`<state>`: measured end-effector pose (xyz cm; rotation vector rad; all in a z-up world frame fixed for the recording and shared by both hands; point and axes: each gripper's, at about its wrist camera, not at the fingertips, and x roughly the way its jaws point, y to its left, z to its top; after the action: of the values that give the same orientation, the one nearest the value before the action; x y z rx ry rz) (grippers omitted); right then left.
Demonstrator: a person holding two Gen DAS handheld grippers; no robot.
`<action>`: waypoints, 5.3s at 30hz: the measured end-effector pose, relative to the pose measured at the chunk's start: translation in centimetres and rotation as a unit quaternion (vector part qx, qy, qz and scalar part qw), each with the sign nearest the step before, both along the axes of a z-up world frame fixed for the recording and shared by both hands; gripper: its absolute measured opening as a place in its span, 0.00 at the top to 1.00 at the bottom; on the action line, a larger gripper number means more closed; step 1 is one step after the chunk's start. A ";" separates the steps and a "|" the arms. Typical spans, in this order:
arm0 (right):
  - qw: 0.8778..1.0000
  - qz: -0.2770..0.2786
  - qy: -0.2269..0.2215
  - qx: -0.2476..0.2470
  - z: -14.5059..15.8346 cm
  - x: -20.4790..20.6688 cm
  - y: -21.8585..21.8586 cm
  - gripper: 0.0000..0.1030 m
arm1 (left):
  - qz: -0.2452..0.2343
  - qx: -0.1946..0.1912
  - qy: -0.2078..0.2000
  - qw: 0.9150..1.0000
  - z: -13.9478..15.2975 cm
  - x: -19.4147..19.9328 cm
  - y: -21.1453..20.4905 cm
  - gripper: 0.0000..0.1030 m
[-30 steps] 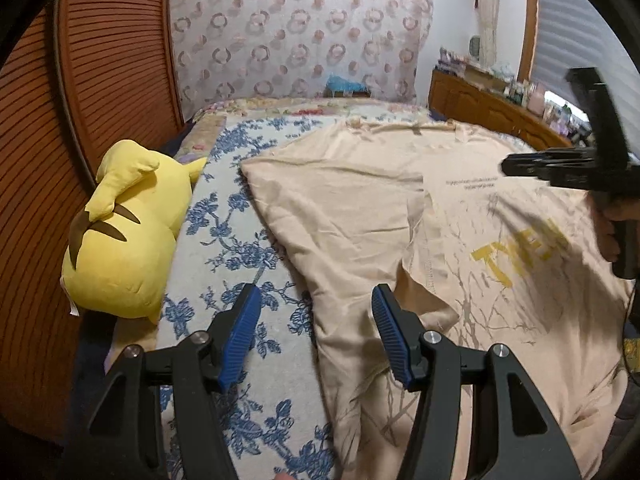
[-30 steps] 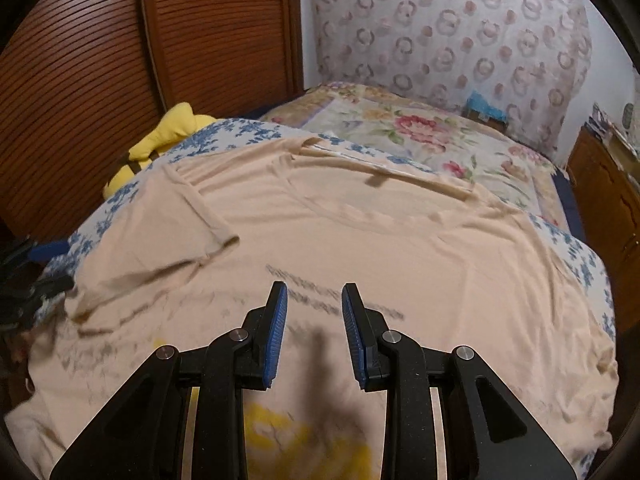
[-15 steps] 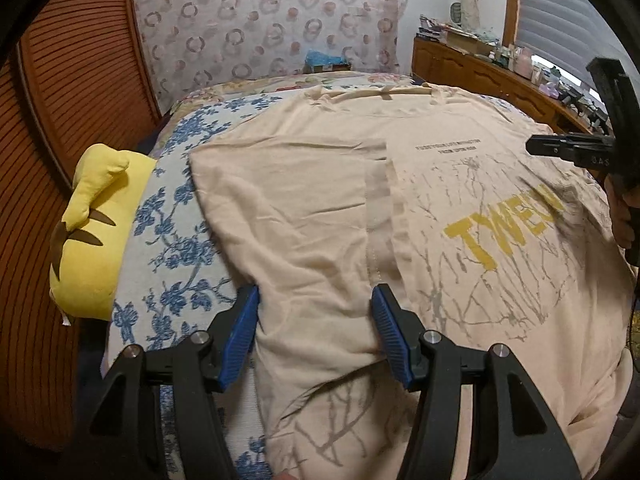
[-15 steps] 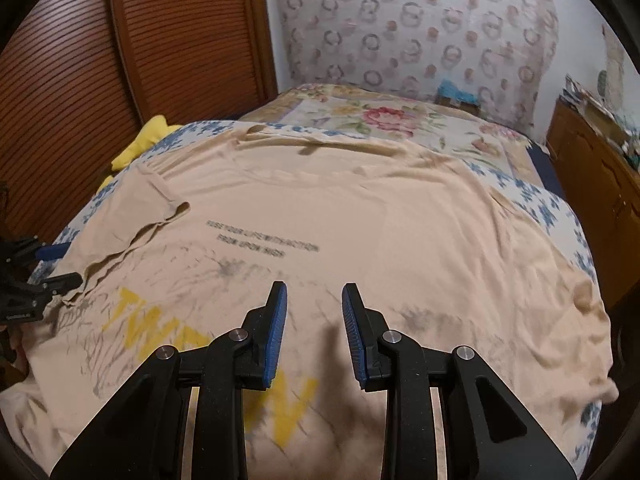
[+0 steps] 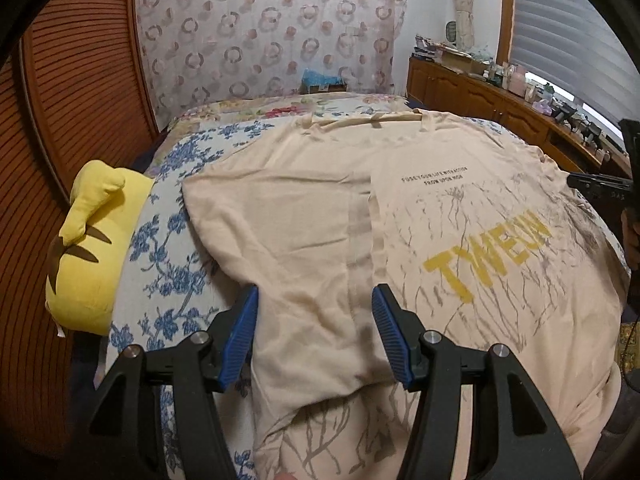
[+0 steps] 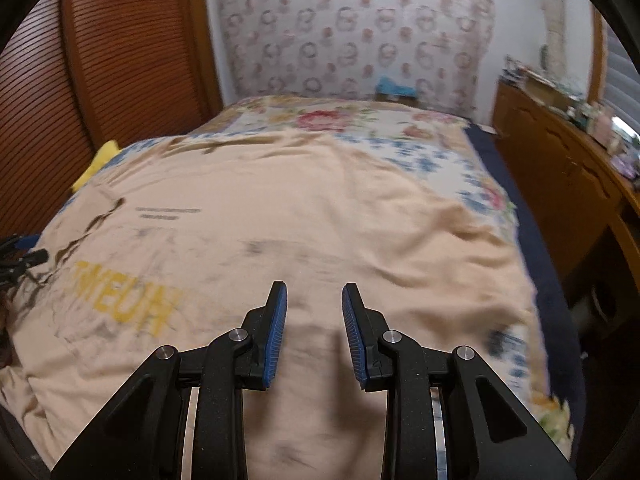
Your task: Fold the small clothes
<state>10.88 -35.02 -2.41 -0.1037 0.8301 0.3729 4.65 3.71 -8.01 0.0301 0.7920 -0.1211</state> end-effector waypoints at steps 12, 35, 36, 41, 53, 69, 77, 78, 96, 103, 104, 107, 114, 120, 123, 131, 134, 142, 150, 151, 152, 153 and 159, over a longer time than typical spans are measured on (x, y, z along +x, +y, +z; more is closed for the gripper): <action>0.995 -0.104 0.013 -0.002 -1.1 1.0 -10.1 0.73 | -0.016 0.010 0.039 0.999 -1.5 2.6 -1.5 0.45; 0.993 -0.100 0.054 0.041 -2.3 4.2 -11.1 0.55 | -0.055 0.008 0.045 0.997 -1.8 2.7 -2.8 0.17; 0.992 -0.105 0.060 0.044 -2.4 4.6 -11.3 0.55 | -0.054 0.007 0.044 0.998 -1.8 2.6 -2.8 0.17; 0.991 -0.106 0.057 0.050 -2.6 5.3 -11.2 0.55 | -0.041 -0.007 0.036 0.998 -1.5 2.1 -2.2 0.17; 0.998 -0.059 0.023 -0.020 -2.3 4.3 -8.0 0.95 | 0.000 -0.023 -0.022 1.000 1.3 0.2 -0.8 0.17; 0.996 0.074 -0.017 0.049 3.3 0.9 2.9 0.67 | 0.018 -0.027 -0.050 0.998 2.0 -0.8 -0.4 0.17; 0.999 0.022 -0.020 0.032 3.0 1.5 0.2 0.64 | 0.016 -0.034 -0.053 0.998 1.8 -1.3 -0.6 0.17; 0.999 0.021 -0.016 0.029 2.8 1.6 0.0 0.64 | 0.015 -0.035 -0.053 0.998 1.8 -1.3 -0.8 0.17; 0.998 0.055 0.018 -0.011 -1.5 1.8 1.4 0.95 | 0.004 -0.030 -0.047 0.998 1.6 -1.5 -1.7 0.17; 0.996 0.086 -0.010 0.001 1.2 3.1 5.1 0.99 | 0.004 -0.032 -0.044 0.999 1.4 -1.5 -1.7 0.17; 0.995 0.097 -0.011 0.008 1.7 3.7 6.3 0.99 | 0.005 -0.032 -0.043 0.999 1.4 -1.5 -1.7 0.17; 0.993 0.118 -0.005 0.022 2.2 5.0 8.9 0.99 | 0.004 -0.031 -0.040 0.999 1.2 -1.6 -1.6 0.17; 0.990 0.136 -0.006 0.028 2.4 6.4 12.5 0.74 | 0.011 -0.034 -0.040 0.999 1.1 -2.0 -0.8 0.17; 0.994 0.102 -0.023 0.020 3.2 5.4 9.5 0.68 | 0.017 -0.038 -0.044 0.998 1.2 -2.1 -0.4 0.17; 0.995 0.100 -0.011 0.002 2.5 4.5 7.9 0.68 | 0.017 -0.040 -0.045 0.998 1.2 -2.0 -0.5 0.17; 0.995 0.101 0.020 -0.018 -0.8 4.0 7.8 0.68 | 0.010 -0.036 -0.038 0.999 0.9 -1.8 -1.1 0.17; 0.994 0.107 0.016 -0.011 -0.5 4.8 9.0 0.68 | 0.012 -0.037 -0.041 0.998 1.0 -1.9 -0.9 0.17; 0.982 0.166 0.068 -0.052 -2.8 6.1 13.7 0.68 | 0.019 -0.040 -0.041 0.998 0.9 -2.2 -0.1 0.17; 0.980 0.176 0.060 -0.067 -3.1 6.8 15.3 0.98 | 0.022 -0.043 -0.039 0.998 0.6 -2.5 0.3 0.17; 0.981 0.175 0.060 -0.058 -2.9 7.0 15.3 0.98 | 0.022 -0.043 -0.039 0.998 0.6 -2.5 0.4 0.17; 0.982 0.174 0.061 -0.046 -2.5 7.2 15.4 0.98 | 0.023 -0.042 -0.038 0.998 0.6 -2.5 0.3 0.17; 0.982 0.174 0.062 -0.036 -2.2 7.3 15.6 0.98 | 0.023 -0.043 -0.038 0.998 0.6 -2.5 0.3 0.17; 0.984 0.171 0.051 0.021 -0.1 7.7 16.1 0.79 | 0.024 -0.045 -0.037 0.998 0.5 -2.5 0.5 0.17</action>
<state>18.61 -18.95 -2.48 -0.1905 0.9064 0.7234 2.17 4.22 -7.48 -0.0683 0.7114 -0.1101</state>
